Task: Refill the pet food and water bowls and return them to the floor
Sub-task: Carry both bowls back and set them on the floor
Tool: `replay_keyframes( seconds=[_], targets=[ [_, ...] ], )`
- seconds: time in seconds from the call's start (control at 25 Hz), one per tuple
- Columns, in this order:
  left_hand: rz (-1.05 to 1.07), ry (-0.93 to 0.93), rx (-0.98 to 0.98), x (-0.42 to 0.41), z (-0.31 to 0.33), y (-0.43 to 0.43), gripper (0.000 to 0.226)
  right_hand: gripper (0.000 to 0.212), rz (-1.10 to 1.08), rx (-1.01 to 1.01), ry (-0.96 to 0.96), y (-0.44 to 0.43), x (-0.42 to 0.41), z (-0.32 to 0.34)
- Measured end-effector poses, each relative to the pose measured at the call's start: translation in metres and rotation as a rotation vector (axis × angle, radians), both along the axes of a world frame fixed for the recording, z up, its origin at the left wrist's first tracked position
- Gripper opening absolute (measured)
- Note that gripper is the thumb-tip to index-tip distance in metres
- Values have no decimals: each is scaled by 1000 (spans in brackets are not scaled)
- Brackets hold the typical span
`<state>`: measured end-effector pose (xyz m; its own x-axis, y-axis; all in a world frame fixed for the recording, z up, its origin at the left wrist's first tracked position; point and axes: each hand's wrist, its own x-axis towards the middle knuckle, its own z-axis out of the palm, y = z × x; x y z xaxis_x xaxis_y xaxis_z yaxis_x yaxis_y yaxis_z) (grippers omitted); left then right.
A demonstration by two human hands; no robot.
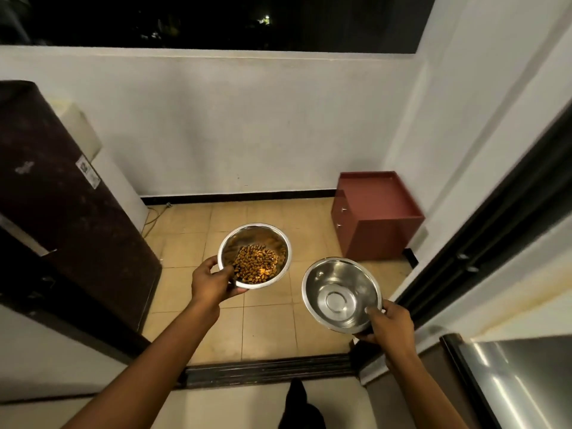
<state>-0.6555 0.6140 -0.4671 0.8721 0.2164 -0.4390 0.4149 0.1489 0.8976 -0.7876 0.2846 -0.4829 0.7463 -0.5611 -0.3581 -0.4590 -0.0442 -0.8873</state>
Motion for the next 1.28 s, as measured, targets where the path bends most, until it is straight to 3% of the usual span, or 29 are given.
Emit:
replay_keyframes(
  seconds=[0.48, 0.76, 1.28],
  targets=[
    [204, 74, -12, 198, -17, 13, 35, 21, 97, 30, -6, -15, 299, -15],
    [211, 112, -25, 351, -41, 12, 36, 16, 93, 65, 30, -18, 459, -34],
    [133, 233, 133, 664, -96, -8, 53, 28, 83, 96, 151, -34, 758, -104]
  ],
)
